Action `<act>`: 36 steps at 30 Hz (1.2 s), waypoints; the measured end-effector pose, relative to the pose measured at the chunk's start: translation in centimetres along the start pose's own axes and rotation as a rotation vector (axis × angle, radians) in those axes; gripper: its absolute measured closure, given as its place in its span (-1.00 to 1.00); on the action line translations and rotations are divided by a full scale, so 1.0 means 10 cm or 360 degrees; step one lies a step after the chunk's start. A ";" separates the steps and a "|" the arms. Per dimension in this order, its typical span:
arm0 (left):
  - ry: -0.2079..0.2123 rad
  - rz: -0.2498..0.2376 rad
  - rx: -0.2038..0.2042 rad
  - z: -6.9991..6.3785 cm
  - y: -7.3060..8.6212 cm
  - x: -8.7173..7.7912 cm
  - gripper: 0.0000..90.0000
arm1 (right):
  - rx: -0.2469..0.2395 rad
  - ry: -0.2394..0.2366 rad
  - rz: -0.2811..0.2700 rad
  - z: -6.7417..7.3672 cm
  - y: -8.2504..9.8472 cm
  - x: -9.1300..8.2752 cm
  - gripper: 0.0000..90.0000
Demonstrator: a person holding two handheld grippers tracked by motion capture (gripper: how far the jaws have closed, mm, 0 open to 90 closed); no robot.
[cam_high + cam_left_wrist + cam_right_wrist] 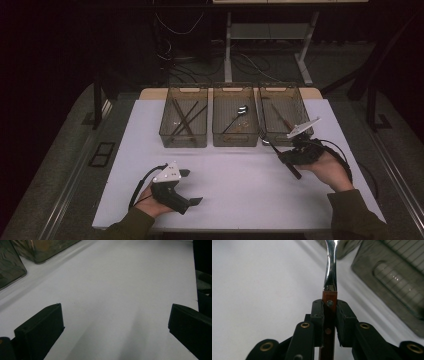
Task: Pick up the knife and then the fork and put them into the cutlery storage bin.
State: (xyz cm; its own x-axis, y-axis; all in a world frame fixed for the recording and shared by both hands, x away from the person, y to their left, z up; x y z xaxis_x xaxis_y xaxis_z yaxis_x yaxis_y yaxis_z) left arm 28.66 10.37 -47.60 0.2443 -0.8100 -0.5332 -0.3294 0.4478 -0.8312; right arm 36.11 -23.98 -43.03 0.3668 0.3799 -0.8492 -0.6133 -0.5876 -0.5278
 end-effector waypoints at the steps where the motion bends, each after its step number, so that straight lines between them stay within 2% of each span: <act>1: -0.0001 -0.0001 -0.0003 0.00 0.00 0.00 -1.00 | 0.0009 0.0003 -0.0025 -0.02 0.00 -0.02 0.72; 8: -0.0003 -0.0012 -0.0011 0.00 0.00 0.01 -1.00 | 0.0061 0.0032 -0.0161 -0.13 0.00 -0.09 0.72; 14: -0.0008 -0.0015 -0.0018 0.03 0.00 0.00 -1.00 | 0.0101 0.0085 -0.0275 -0.21 -0.03 -0.15 0.72; 24: -0.0008 -0.0012 -0.0019 0.05 0.01 0.00 -1.00 | 0.0176 0.0124 -0.0419 -0.34 -0.06 -0.26 0.72; 31: -0.0010 -0.0012 -0.0024 0.04 0.01 0.01 -1.00 | 0.0232 0.0156 -0.0504 -0.46 -0.13 -0.35 0.72; 36: -0.0012 -0.0009 -0.0022 0.04 0.01 0.01 -1.00 | 0.0271 0.0189 -0.0582 -0.57 -0.24 -0.45 0.72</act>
State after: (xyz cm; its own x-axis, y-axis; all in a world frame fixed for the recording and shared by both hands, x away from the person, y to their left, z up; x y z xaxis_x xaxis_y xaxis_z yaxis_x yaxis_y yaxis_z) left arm 28.99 10.46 -47.78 0.2531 -0.8094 -0.5299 -0.3407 0.4380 -0.8319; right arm 39.93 -28.30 -38.03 0.6538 0.4507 -0.6078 -0.5309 -0.2991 -0.7929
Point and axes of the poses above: each handheld gripper's, and its own axes: x roughly forward along the jaws, y roughly out of its underside, z roughly to its left, the point moved 6 cm from there along x, roughly forward along the jaws, and after that the axes turned 4 degrees about y, right-handed, at the moved point
